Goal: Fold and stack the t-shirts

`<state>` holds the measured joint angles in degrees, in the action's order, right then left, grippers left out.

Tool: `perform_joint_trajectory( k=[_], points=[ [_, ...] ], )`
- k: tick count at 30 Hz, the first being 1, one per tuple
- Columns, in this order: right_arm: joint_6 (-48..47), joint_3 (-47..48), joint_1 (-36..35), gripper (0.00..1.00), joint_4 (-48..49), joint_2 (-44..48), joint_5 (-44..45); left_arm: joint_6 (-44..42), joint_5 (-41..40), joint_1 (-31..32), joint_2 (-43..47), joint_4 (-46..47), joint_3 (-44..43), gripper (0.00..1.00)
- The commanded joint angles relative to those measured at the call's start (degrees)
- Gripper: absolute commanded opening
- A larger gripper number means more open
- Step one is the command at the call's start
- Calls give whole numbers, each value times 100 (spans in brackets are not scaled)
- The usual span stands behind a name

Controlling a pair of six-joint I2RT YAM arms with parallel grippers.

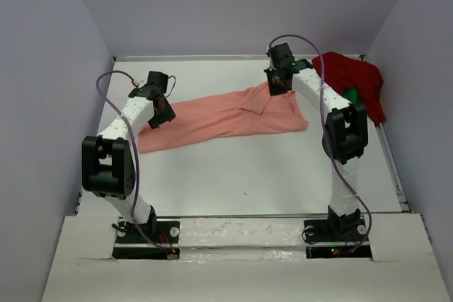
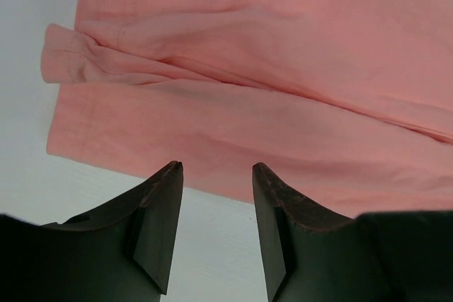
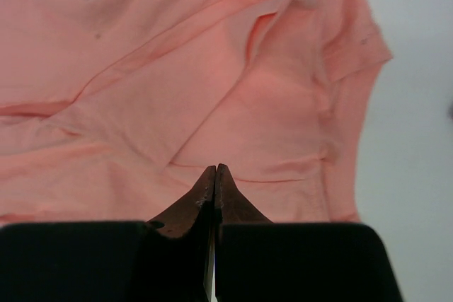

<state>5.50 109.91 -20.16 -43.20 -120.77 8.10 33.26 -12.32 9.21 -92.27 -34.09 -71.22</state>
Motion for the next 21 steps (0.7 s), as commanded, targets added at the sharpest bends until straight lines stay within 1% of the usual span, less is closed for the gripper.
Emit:
perform_joint_trajectory(
  k=[1,7,15,21],
  points=[
    [259,-215,-339,0,242,89,-309,-3,-122,-34,-204,-81,-155,54],
    [390,-461,-506,0,286,-17,-177,-38,45,-77,-555,-81,-594,54],
    [426,-795,-506,0,391,36,16,-144,309,-315,-828,68,-595,54],
    [478,-910,-506,0,523,-192,-54,-223,432,-482,-863,121,-603,54]
  ],
)
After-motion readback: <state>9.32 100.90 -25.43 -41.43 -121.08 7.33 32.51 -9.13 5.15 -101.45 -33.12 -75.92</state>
